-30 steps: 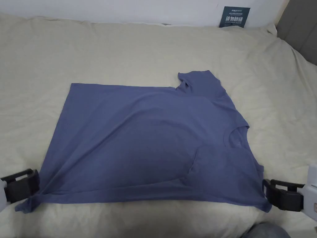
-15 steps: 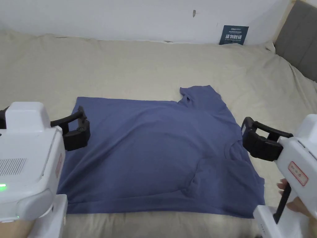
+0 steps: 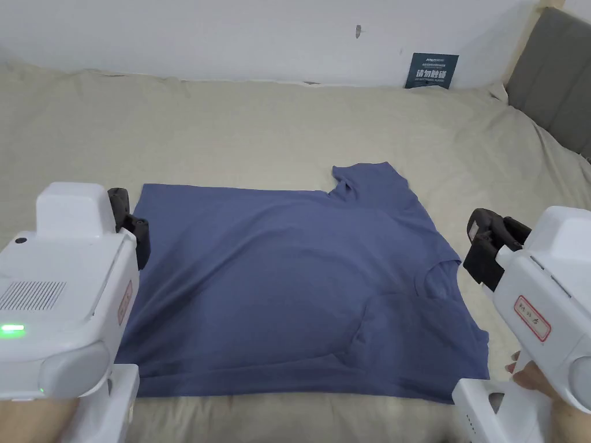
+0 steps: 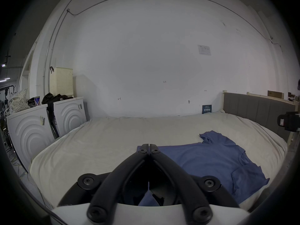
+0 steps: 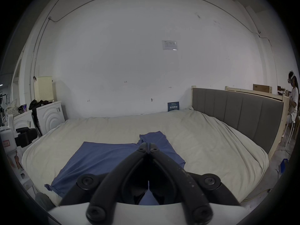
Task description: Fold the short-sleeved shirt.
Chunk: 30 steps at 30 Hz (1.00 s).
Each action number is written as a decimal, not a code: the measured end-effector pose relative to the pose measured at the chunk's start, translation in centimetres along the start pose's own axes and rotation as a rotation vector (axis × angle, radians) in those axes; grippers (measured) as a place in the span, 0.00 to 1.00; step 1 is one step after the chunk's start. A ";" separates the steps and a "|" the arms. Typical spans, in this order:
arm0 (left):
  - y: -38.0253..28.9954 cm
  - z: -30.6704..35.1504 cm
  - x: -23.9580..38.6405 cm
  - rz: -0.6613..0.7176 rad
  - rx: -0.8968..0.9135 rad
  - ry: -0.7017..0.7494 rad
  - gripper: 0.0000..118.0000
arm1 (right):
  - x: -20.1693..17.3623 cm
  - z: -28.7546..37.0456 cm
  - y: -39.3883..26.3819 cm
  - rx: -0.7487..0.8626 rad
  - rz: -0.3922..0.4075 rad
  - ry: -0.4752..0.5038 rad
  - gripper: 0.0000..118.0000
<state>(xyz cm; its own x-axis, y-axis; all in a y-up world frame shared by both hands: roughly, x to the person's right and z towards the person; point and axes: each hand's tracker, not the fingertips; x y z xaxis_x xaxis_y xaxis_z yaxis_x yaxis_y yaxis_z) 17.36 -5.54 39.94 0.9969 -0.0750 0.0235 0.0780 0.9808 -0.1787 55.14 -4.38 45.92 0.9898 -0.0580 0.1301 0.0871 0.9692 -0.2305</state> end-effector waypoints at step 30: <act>-14.4 -2.9 -9.4 0.103 -0.879 0.011 0.03 | -0.2 -1.2 -2.5 -0.167 -0.039 0.020 0.01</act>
<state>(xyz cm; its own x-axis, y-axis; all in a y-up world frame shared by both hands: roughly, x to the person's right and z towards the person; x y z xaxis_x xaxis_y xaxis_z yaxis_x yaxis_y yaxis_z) 6.89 -19.48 39.44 0.9991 -0.0002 -0.0431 -0.0375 0.4902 -0.8708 54.83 -7.07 45.32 0.9872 -0.1013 0.1232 0.1414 0.9129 -0.3828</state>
